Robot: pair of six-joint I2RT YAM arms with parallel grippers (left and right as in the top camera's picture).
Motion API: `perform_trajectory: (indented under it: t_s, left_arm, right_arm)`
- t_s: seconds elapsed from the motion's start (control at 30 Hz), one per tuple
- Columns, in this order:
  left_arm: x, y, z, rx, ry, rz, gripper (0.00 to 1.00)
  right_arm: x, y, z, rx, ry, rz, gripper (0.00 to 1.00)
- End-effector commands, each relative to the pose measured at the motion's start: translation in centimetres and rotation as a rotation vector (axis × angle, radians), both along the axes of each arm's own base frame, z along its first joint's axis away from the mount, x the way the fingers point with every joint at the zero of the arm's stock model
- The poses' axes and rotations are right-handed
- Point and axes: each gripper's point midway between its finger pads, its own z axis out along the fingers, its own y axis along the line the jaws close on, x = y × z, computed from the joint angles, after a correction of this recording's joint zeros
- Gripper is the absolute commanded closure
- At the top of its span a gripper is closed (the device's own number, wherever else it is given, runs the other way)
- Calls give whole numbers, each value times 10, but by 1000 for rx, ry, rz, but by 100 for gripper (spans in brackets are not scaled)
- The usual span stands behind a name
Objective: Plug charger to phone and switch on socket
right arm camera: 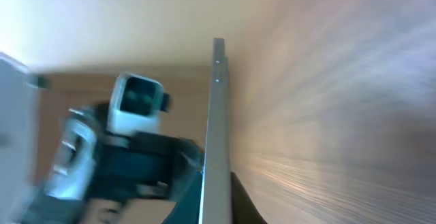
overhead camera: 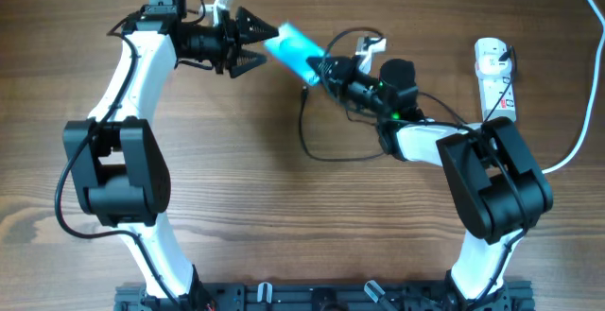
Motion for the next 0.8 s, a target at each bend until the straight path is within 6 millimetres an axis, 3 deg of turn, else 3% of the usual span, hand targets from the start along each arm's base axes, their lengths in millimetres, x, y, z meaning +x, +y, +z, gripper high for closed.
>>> perform_trajectory:
  t_s: [0.0, 0.17, 0.37, 0.5, 0.6, 0.77]
  left_arm:
    - [-9, -10, 36, -127, -79, -76, 31]
    - [-12, -22, 38, -136, -74, -98, 37]
    - [5, -45, 27, -40, -13, -15, 39]
    - [11, -53, 17, 19, 23, 38, 50]
    - [15, -53, 8, 74, 36, 83, 62]
    - [25, -45, 1, 115, 93, 178, 67]
  right_arm:
    - [16, -17, 56, 217, 8, -108, 96]
    - [19, -19, 60, 292, 74, -125, 96]
    - [7, 1, 61, 324, 117, -80, 96]
    - [5, 6, 60, 323, 122, -69, 96]
    - [3, 7, 60, 320, 123, -58, 96]
    - [3, 8, 55, 310, 145, -61, 96]
